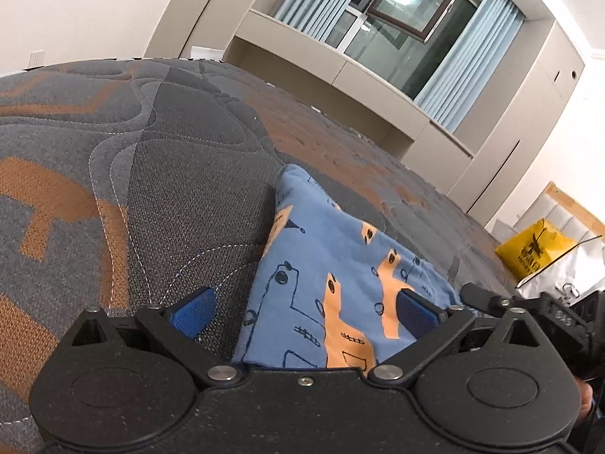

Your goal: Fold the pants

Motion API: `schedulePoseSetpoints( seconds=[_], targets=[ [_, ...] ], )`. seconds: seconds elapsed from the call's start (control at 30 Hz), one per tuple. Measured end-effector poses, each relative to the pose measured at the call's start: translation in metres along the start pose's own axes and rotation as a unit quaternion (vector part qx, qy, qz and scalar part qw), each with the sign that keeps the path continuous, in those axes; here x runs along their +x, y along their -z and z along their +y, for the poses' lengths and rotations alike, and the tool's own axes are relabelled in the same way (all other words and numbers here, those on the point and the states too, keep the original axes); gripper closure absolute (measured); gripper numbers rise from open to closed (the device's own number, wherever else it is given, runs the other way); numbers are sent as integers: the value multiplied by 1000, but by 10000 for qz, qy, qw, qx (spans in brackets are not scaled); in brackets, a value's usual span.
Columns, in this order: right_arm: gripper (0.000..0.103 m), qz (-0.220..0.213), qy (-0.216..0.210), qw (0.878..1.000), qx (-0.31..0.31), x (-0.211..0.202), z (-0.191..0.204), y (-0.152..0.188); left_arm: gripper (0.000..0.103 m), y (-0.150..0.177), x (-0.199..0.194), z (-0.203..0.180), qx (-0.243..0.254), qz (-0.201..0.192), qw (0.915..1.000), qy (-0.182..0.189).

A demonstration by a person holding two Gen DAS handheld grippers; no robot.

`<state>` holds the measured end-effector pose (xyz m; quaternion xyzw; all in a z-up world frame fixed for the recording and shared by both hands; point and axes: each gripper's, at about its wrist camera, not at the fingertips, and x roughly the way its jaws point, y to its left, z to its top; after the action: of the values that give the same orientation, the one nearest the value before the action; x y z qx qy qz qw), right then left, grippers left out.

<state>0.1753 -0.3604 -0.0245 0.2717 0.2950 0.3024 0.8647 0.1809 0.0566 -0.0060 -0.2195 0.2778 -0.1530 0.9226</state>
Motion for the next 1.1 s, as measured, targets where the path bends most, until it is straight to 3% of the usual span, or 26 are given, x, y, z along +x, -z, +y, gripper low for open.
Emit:
schedulePoseSetpoints(
  seconds=[0.23,0.37,0.43,0.53,0.97,1.1],
  targets=[
    [50,-76,175,9995,261,-3,-9,-2,30,3,-1,-1,103,-31,9996,273],
    [66,-93,402,9990,194,-1,-8,-2,39,2,2,0,56,9,9997,227],
    [71,-95,469,9987,168,-2,-8,-2,50,2,3,3,-6,23,9998,186],
    [74,-88,515,9986,104,-1,-5,-1,58,1,4,6,-103,45,9999,103],
    [76,-115,671,9974,-230,-3,6,3,59,2,7,7,-141,94,9998,43],
    [81,-140,659,9972,-327,-3,8,4,74,1,5,6,-200,64,9998,-51]
  ],
)
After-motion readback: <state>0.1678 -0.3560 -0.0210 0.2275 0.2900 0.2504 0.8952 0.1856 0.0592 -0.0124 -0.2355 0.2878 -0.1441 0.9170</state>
